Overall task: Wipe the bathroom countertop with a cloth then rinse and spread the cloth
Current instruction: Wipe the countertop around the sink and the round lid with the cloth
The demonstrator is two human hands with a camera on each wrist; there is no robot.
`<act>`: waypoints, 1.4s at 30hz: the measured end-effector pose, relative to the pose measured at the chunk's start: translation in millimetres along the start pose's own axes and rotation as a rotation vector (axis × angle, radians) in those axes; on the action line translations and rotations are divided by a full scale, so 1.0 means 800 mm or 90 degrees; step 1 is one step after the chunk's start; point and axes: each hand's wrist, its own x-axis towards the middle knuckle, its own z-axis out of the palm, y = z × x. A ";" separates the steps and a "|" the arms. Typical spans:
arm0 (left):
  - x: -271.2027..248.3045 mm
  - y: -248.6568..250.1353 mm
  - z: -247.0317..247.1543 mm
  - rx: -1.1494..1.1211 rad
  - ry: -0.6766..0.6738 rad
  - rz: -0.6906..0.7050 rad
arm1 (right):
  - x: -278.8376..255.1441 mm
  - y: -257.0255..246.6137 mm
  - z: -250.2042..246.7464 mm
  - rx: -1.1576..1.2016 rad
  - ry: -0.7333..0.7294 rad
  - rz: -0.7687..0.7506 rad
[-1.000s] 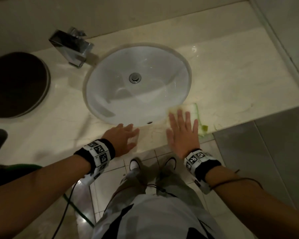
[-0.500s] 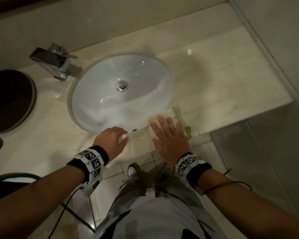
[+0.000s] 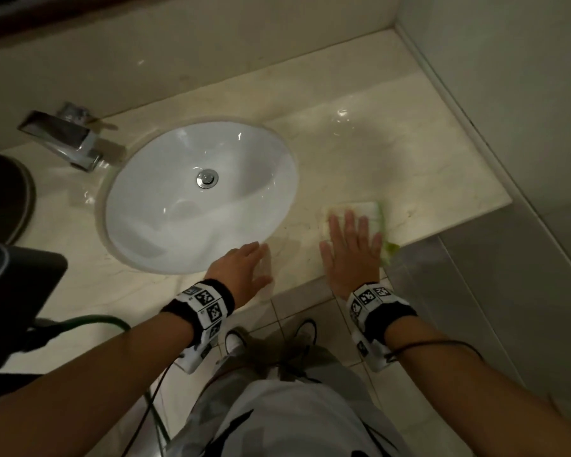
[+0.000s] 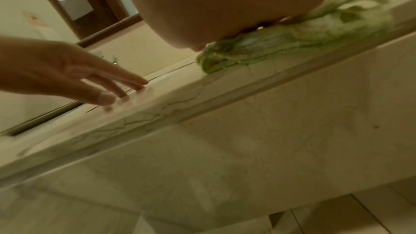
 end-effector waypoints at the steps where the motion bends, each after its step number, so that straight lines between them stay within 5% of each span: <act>1: 0.000 -0.002 0.001 0.002 -0.002 -0.001 | -0.002 -0.005 0.001 0.003 0.001 -0.002; 9: 0.005 -0.015 0.001 0.019 -0.005 0.020 | -0.040 -0.043 0.023 -0.029 -0.025 -0.179; 15: 0.017 -0.026 -0.001 0.039 -0.017 0.050 | -0.027 -0.018 0.009 -0.038 -0.062 -0.213; 23: 0.023 -0.030 -0.006 0.050 -0.037 0.082 | 0.027 0.041 -0.028 -0.057 -0.072 -0.028; 30: 0.027 -0.038 -0.014 0.032 -0.067 0.120 | 0.046 0.000 -0.034 -0.012 -0.112 0.128; 42: 0.032 -0.040 -0.026 0.044 -0.096 0.166 | -0.009 -0.059 -0.010 -0.118 -0.171 -0.145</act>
